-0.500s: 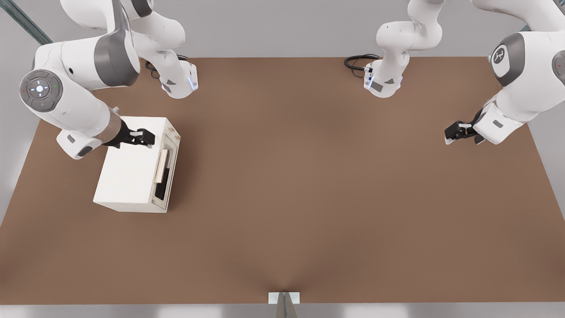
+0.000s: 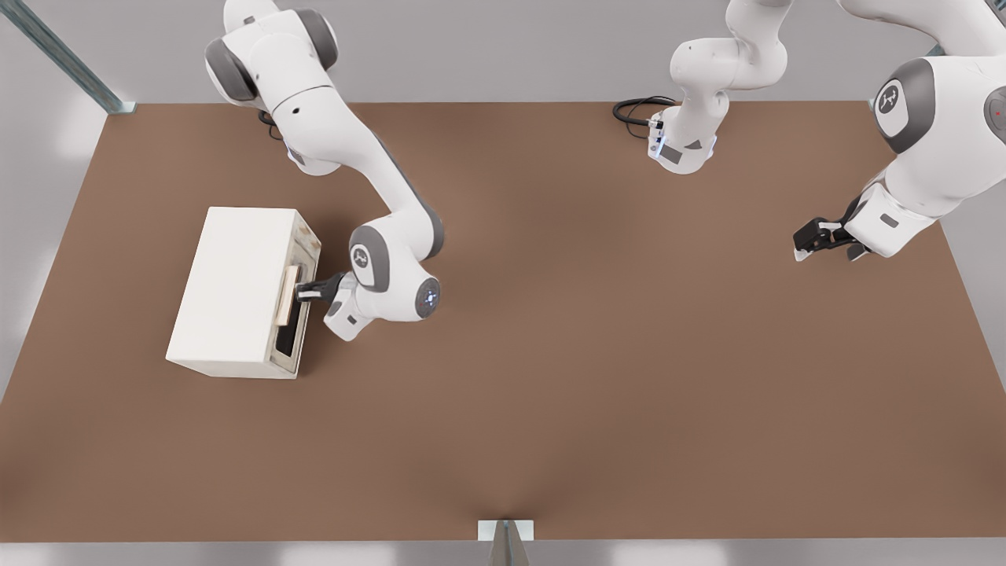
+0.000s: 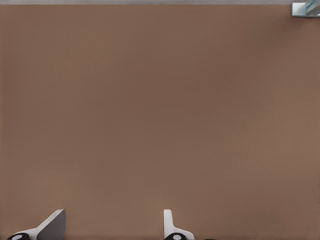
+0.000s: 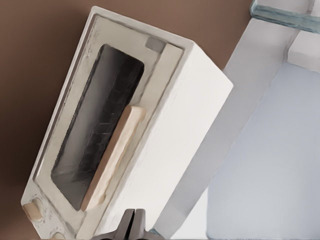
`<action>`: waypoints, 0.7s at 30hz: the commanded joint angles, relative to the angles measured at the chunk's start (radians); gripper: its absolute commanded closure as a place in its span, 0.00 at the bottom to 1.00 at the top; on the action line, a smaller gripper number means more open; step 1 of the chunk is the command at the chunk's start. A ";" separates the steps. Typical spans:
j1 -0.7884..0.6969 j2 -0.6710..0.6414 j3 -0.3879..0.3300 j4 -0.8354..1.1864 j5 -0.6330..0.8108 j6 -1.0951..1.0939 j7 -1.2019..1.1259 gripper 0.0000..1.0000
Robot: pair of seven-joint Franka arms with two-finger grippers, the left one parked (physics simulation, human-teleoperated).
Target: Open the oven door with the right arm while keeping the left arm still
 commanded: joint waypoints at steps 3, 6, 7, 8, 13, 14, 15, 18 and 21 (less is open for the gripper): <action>-0.022 -0.003 -0.008 -0.079 -0.054 0.130 0.364 1.00; -0.027 -0.007 -0.008 -0.145 -0.051 0.156 0.419 1.00; -0.025 -0.007 -0.008 -0.145 -0.051 0.155 0.424 1.00; -0.025 -0.007 -0.008 -0.145 -0.051 0.153 0.422 1.00; -0.027 -0.017 -0.008 -0.189 -0.051 0.147 0.424 1.00; -0.027 -0.017 -0.008 -0.189 -0.051 0.147 0.424 1.00; -0.027 -0.017 -0.008 -0.191 -0.051 0.147 0.424 1.00; -0.035 -0.017 -0.008 -0.214 -0.050 0.145 0.439 1.00; -0.035 -0.017 -0.008 -0.214 -0.050 0.145 0.441 1.00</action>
